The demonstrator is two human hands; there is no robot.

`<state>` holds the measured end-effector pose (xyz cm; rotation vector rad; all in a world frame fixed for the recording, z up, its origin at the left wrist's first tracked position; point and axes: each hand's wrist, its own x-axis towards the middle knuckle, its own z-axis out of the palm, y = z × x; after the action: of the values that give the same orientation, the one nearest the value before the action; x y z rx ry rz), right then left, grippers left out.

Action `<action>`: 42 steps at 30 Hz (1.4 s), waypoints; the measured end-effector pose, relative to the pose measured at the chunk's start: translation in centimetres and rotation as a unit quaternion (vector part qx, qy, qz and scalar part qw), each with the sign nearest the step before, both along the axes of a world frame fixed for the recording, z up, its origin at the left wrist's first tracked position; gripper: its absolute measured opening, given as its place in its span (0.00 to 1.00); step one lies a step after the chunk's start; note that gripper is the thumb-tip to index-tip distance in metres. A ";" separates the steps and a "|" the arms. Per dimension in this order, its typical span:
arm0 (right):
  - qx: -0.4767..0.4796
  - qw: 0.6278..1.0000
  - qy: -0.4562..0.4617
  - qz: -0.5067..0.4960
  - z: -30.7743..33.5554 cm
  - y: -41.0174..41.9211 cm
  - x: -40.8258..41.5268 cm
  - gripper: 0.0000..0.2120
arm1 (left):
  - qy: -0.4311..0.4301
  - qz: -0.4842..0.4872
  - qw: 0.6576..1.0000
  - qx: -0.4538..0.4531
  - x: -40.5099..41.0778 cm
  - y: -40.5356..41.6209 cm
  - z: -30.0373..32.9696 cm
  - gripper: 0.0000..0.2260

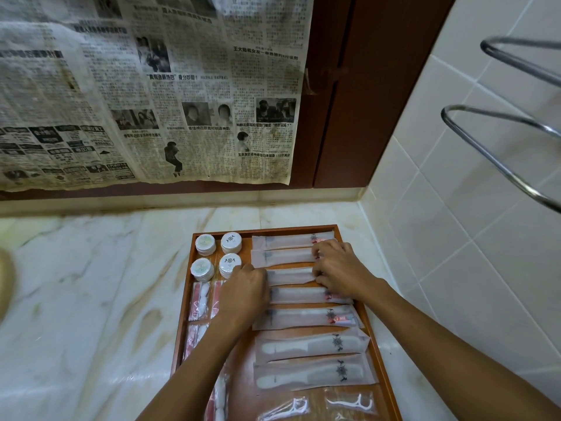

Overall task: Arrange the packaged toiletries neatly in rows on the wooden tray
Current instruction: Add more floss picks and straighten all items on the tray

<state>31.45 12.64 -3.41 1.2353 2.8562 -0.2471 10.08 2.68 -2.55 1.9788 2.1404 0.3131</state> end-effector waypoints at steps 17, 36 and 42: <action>-0.019 0.994 0.054 -0.098 -0.1 -0.5 2.4 0.12 | 0.050 -0.010 0.998 -0.029 0.0 0.1 0.3 0.09; -0.030 0.988 0.040 -0.148 -0.5 -0.9 3.1 0.13 | 0.048 0.001 0.998 -0.030 0.0 0.1 0.0 0.12; -0.021 0.988 0.046 -0.149 -0.8 -0.7 3.2 0.12 | 0.037 0.003 0.999 -0.031 0.1 0.0 0.2 0.12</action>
<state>34.62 11.93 -4.19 1.6822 2.7104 -0.3768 10.17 2.69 -2.38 1.9793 2.1726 0.1750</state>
